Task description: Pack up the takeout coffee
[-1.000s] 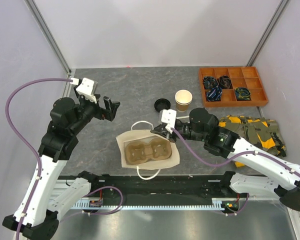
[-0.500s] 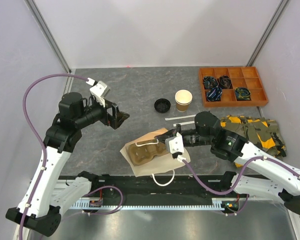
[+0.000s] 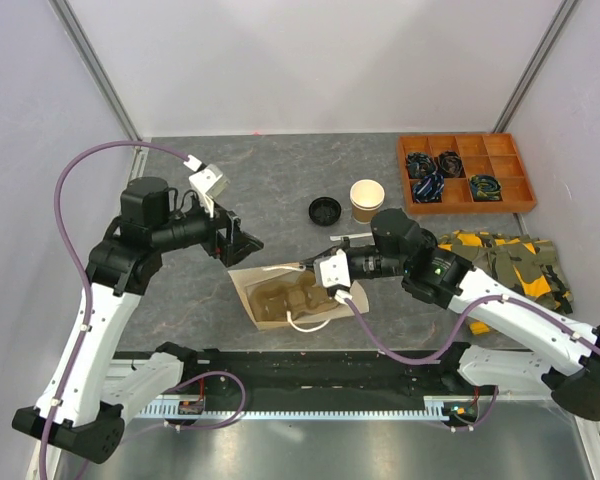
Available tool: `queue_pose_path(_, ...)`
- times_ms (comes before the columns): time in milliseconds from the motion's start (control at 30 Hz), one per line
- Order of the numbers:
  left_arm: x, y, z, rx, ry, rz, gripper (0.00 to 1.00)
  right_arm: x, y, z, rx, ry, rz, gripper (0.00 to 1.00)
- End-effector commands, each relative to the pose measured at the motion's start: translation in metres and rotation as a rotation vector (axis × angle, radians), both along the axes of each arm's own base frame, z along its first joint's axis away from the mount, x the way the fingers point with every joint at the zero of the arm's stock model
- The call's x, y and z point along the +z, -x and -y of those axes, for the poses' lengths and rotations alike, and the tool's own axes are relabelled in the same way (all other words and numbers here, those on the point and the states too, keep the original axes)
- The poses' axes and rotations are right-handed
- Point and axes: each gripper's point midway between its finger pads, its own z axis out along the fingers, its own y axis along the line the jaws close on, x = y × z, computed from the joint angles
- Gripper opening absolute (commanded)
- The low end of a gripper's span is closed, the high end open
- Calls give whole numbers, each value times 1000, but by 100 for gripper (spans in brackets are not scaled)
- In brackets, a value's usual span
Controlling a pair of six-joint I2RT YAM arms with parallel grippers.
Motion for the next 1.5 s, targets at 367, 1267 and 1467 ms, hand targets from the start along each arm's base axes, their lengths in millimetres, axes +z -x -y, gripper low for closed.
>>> queue_pose_path(367,15,-11,-20,15,-6,-38,93,39,-47,-18,-162,-92,-53,61)
queue_pose_path(1267,9,-35,10,-260,33,120,71,57,-86,12,-530,-117,-275,76)
queue_pose_path(1467,13,-30,20,-308,52,120,56,37,-84,36,-651,-42,-350,76)
